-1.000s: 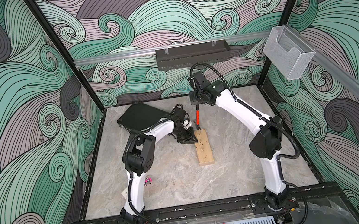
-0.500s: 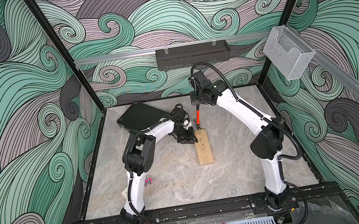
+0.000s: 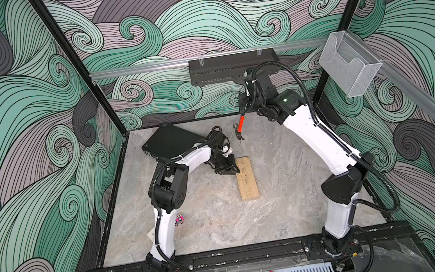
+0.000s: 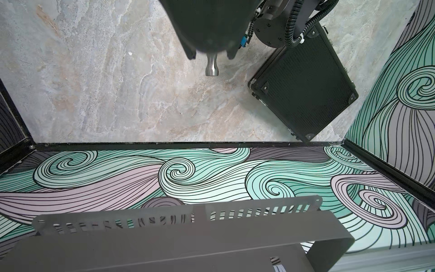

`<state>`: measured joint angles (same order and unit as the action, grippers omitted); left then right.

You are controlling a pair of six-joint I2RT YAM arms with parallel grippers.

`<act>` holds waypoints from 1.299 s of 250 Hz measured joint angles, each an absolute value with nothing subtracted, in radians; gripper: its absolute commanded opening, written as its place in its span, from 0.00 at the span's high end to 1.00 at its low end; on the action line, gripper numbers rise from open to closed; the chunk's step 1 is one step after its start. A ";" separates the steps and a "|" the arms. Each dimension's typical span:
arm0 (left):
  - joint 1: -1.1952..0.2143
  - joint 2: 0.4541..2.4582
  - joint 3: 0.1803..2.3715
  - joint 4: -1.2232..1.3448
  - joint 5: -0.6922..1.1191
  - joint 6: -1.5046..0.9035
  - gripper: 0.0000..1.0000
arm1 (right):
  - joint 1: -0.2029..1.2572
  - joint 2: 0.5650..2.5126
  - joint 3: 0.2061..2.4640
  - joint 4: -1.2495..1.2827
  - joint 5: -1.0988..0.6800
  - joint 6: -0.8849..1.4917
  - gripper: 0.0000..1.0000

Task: Use a claw hammer to pull out a nail
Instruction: Remove the nail from the mounting plate, then pick up the nail with the hammer.

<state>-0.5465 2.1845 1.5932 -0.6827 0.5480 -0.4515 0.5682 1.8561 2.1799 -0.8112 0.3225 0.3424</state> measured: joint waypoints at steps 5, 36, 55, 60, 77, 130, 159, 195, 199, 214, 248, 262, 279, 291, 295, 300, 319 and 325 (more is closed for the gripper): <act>-0.547 2.185 1.593 -0.683 0.548 -0.451 0.80 | 0.568 1.856 2.180 -0.811 0.324 0.340 1.00; -0.547 2.183 1.592 -0.680 0.548 -0.451 0.80 | 0.568 1.857 2.175 -0.812 0.327 0.329 1.00; -0.547 2.177 1.583 -0.671 0.548 -0.451 0.80 | 0.568 1.853 2.162 -0.806 0.333 0.322 1.00; -0.547 2.173 1.579 -0.667 0.547 -0.451 0.80 | 0.568 1.851 2.157 -0.804 0.334 0.321 1.00; -0.550 2.151 1.561 -0.645 0.545 -0.451 0.79 | 0.568 1.849 2.140 -0.803 0.335 0.317 1.00; -0.567 2.101 1.523 -0.581 0.469 -0.430 0.69 | 0.568 1.848 2.115 -0.804 0.335 0.310 1.00; -0.574 2.083 1.512 -0.577 0.414 -0.414 0.61 | 0.568 1.843 2.115 -0.804 0.334 0.307 1.00; -0.572 2.021 1.452 -0.569 0.348 -0.400 0.56 | 0.568 1.831 2.115 -0.803 0.329 0.307 1.00; -0.571 2.011 1.444 -0.567 0.345 -0.397 0.56 | 0.568 1.829 2.115 -0.803 0.328 0.307 1.00; -0.569 1.972 1.414 -0.560 0.336 -0.388 0.54 | 0.568 1.825 2.115 -0.802 0.321 0.308 1.00; -0.569 1.862 1.343 -0.506 0.332 -0.364 0.45 | 0.568 1.818 2.114 -0.800 0.297 0.313 1.00; -0.571 1.814 1.314 -0.477 0.332 -0.358 0.39 | 0.568 1.815 2.109 -0.794 0.285 0.315 1.00; -0.571 1.760 1.287 -0.441 0.333 -0.351 0.31 | 0.569 1.807 2.095 -0.785 0.268 0.319 1.00; -0.571 1.726 1.274 -0.415 0.333 -0.348 0.24 | 0.569 1.800 2.085 -0.781 0.254 0.323 1.00; -0.571 1.718 1.270 -0.405 0.333 -0.349 0.23 | 0.570 1.800 2.083 -0.781 0.250 0.324 1.00; -0.571 1.707 1.266 -0.394 0.333 -0.348 0.19 | 0.570 1.798 2.082 -0.782 0.245 0.326 1.00; -0.571 1.670 1.246 -0.347 0.333 -0.350 0.17 | 0.574 1.793 2.079 -0.781 0.223 0.332 1.00; -0.571 1.660 1.240 -0.331 0.333 -0.350 0.17 | 0.575 1.791 2.077 -0.779 0.215 0.335 1.00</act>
<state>-0.5709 1.6604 1.2396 -0.3313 0.3332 -0.3504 0.5755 1.7908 2.0773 -0.7792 0.2150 0.3347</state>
